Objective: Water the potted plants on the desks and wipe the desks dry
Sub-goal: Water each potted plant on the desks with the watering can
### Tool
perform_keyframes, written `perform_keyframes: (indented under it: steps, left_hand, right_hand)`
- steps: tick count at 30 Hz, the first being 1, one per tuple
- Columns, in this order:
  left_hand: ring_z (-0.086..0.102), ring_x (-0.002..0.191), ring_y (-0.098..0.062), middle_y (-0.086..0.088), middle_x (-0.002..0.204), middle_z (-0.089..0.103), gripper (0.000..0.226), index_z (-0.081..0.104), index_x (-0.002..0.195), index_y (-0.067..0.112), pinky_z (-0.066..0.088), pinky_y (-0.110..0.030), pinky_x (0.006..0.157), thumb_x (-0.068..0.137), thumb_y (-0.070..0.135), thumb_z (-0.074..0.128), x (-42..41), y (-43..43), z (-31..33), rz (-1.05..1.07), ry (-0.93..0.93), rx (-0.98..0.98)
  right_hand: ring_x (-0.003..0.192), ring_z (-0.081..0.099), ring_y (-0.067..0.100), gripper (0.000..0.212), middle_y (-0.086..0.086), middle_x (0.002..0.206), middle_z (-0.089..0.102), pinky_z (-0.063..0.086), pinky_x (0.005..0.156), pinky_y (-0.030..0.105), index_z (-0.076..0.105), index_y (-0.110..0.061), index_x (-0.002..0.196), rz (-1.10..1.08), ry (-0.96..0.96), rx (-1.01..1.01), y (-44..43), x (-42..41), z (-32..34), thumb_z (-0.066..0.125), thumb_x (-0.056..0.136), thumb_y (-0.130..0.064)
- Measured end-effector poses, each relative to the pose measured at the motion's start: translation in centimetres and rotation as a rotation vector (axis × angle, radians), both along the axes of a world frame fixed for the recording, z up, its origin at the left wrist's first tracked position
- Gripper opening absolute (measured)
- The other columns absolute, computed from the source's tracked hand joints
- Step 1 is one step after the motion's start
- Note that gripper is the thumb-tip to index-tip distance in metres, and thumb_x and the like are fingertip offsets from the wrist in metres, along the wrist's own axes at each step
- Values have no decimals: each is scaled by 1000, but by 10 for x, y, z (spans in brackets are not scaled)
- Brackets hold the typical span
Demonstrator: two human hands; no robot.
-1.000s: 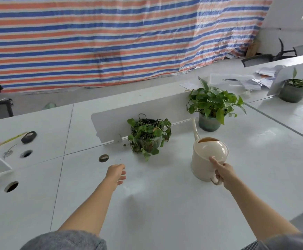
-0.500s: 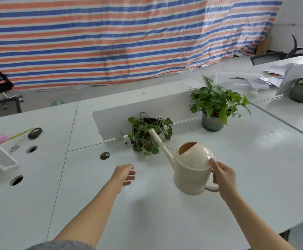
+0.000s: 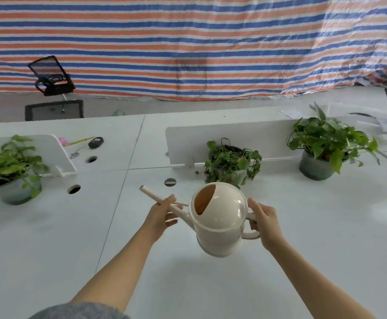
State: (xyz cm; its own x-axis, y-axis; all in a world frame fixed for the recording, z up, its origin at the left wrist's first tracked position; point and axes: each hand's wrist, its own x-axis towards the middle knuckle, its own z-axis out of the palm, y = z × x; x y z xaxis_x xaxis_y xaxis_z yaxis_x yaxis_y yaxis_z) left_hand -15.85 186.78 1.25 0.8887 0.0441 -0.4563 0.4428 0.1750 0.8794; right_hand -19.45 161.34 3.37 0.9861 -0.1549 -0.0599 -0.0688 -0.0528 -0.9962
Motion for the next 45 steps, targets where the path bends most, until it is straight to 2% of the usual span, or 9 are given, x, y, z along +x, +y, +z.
perform_keyframes:
  steps: [5,9,12,16,21,25,31,40,45]
  left_hand:
    - [62,87,-25,-11,91,67,14,60,87,16,48,-33,73,92,27,52,-33,71,-6,111,7,-12]
    - [63,87,-27,-12,95,68,12,59,89,15,49,-33,75,91,24,52,-64,137,-11,172,20,-13]
    - [62,79,-25,-11,91,69,13,59,93,12,49,-31,72,90,23,51,-86,192,-12,209,25,18]
    - [60,82,-24,-11,91,68,20,59,102,9,50,-33,74,90,23,50,-110,260,-8,225,34,87]
    - [58,91,-26,-11,93,69,23,56,108,10,49,-33,75,91,24,48,-132,325,-5,275,53,94]
    - [61,88,-25,-10,89,69,20,56,105,10,49,-38,82,92,23,49,-140,359,-7,321,57,65]
    - [63,86,-26,-14,93,68,23,55,109,9,51,-37,74,92,22,51,-139,392,-12,397,76,-16]
    - [61,89,-26,-16,94,66,21,53,110,9,49,-40,81,92,19,51,-121,441,-20,453,72,-87]
    - [57,97,-27,-14,98,63,20,53,109,12,45,-40,83,92,24,49,-99,476,-22,311,69,-28]
  right_hand:
    - [41,30,10,41,0,48,30,27,45,22,39,-10,55,128,54,-58,67,-6,-3,51,92,-23]
    - [43,28,11,37,2,52,29,25,47,24,44,-7,59,215,77,-70,133,-25,-6,51,92,-22]
    - [41,29,11,40,-7,45,32,27,45,21,50,-12,53,245,133,-41,186,-48,-11,50,93,-21]
    - [42,33,11,34,-3,48,37,33,43,20,55,-9,68,348,184,-76,250,-75,-19,45,95,-27]
    - [41,40,13,41,3,51,44,35,42,19,53,-4,80,512,255,-128,319,-97,-20,37,96,-38]
    - [42,45,15,52,3,50,50,41,45,22,58,2,95,601,303,-144,355,-100,-21,35,95,-45]
    - [48,46,15,56,9,63,53,43,47,25,57,-4,94,720,293,-207,389,-82,-23,41,88,-57]
    - [44,32,10,36,-4,52,37,29,46,21,44,-10,72,492,289,-140,447,-57,-23,52,89,-41]
    - [45,31,12,39,-4,49,32,27,45,22,42,-10,65,294,267,-73,481,-51,-26,56,87,-38]
